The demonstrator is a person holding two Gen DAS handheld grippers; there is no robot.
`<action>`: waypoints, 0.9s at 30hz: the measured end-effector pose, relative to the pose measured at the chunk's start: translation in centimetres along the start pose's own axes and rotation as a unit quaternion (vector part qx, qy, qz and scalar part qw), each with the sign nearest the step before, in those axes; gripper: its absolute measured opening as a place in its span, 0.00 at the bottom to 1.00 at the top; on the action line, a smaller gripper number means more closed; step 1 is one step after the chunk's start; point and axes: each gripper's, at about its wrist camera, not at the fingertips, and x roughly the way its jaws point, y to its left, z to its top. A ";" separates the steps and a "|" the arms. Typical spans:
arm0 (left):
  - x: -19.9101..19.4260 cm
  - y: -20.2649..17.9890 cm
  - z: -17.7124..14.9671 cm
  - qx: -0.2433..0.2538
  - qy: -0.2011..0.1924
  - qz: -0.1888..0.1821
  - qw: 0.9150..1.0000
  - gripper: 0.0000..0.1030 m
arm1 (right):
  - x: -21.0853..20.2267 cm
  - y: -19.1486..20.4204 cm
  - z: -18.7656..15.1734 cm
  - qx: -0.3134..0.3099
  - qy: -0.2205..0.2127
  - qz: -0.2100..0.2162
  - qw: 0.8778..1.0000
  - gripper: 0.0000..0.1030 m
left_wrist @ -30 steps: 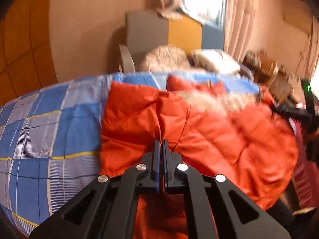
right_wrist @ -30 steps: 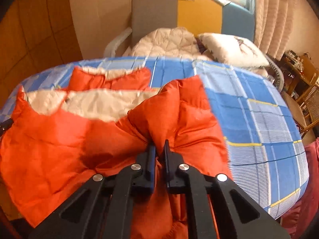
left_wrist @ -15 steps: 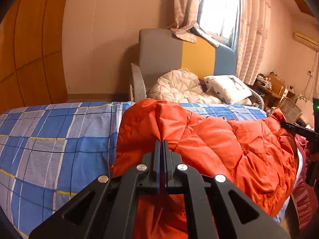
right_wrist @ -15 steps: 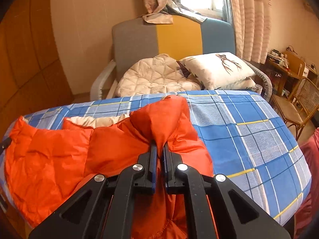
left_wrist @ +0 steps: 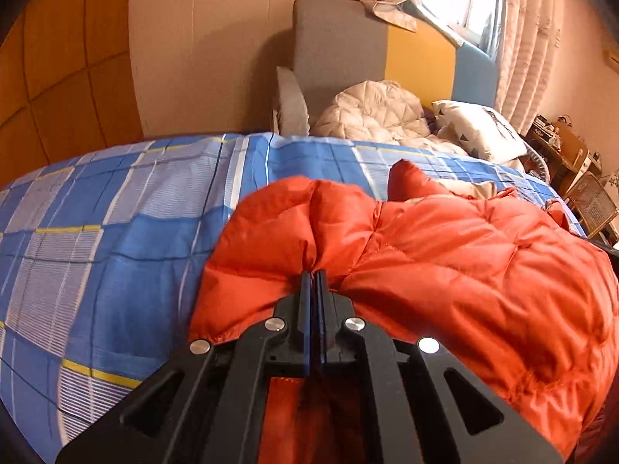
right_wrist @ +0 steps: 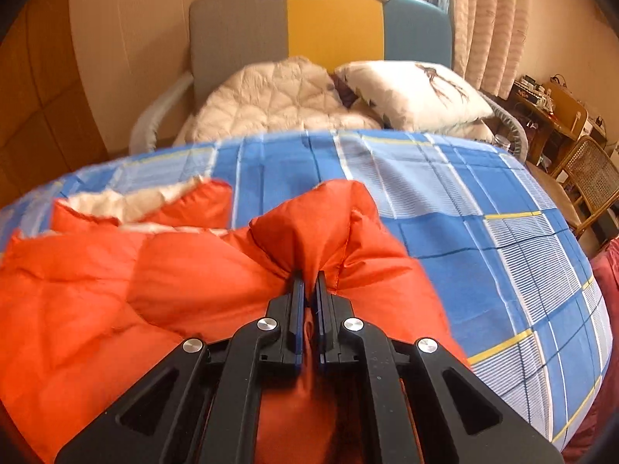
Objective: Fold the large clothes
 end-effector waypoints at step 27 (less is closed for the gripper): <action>-9.3 -2.4 -3.3 0.013 -0.073 -0.021 0.997 0.31 | -9.9 0.5 -3.9 0.037 -0.046 0.090 0.994 0.41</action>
